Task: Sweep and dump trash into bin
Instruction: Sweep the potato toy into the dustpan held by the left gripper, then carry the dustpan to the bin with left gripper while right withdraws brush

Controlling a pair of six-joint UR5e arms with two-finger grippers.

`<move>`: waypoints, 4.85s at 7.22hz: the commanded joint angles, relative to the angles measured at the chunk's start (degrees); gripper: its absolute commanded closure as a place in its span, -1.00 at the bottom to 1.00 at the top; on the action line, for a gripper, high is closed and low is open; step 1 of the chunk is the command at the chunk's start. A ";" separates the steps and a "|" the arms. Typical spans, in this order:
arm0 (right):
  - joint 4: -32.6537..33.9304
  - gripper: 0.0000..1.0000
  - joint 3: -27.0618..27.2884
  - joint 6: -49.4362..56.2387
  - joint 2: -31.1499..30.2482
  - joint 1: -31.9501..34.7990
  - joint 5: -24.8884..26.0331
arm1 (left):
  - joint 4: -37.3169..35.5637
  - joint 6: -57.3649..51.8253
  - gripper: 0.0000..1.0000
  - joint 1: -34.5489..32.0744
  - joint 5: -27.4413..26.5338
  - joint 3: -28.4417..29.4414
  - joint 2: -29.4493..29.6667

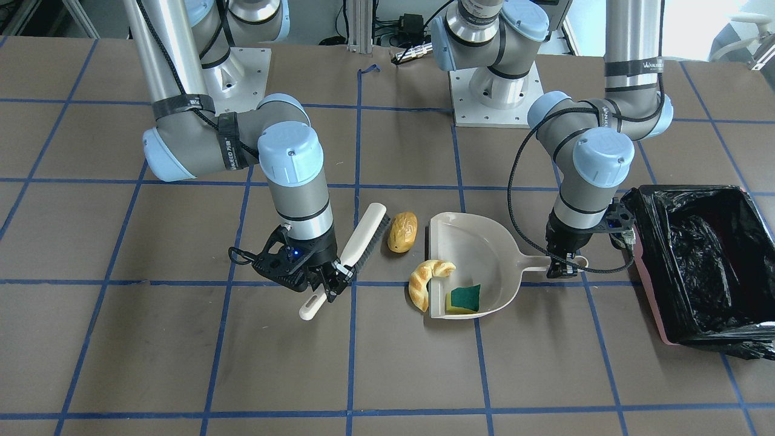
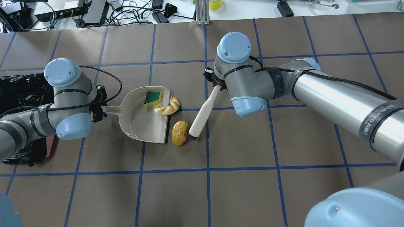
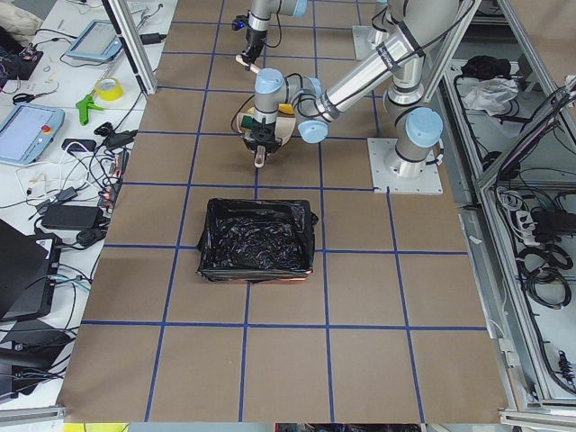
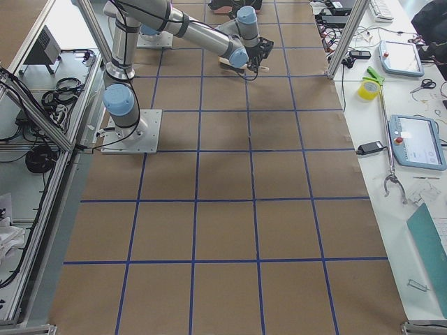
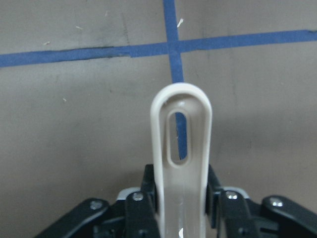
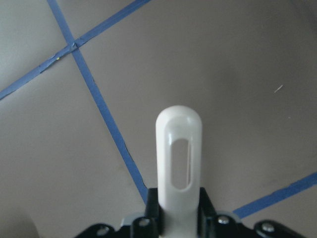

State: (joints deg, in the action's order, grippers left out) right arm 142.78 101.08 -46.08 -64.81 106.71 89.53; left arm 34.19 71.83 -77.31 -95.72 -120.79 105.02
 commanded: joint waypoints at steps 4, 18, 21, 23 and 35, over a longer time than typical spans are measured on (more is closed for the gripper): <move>-1.10 1.00 1.58 -0.32 -0.05 4.11 3.81 | -6.07 -0.29 1.00 -0.39 -3.86 -0.85 0.27; 0.30 1.00 -11.25 -7.96 9.97 7.63 1.35 | -5.80 3.67 1.00 -7.86 -16.26 1.43 2.55; -0.22 1.00 -15.98 -11.91 12.51 10.17 1.44 | -5.63 3.67 1.00 -7.86 -16.17 1.43 2.47; -0.57 1.00 -17.66 -14.72 12.70 11.75 1.35 | -5.54 3.50 1.00 -7.86 -16.17 2.22 2.56; -24.66 1.00 -16.61 36.95 1.27 -13.60 -0.94 | 18.69 0.86 1.00 -4.44 -5.45 13.01 -1.13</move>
State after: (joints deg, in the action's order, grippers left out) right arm 118.78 84.43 -18.40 -63.18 97.88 88.60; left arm 48.12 73.06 -82.95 -102.69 -110.63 104.43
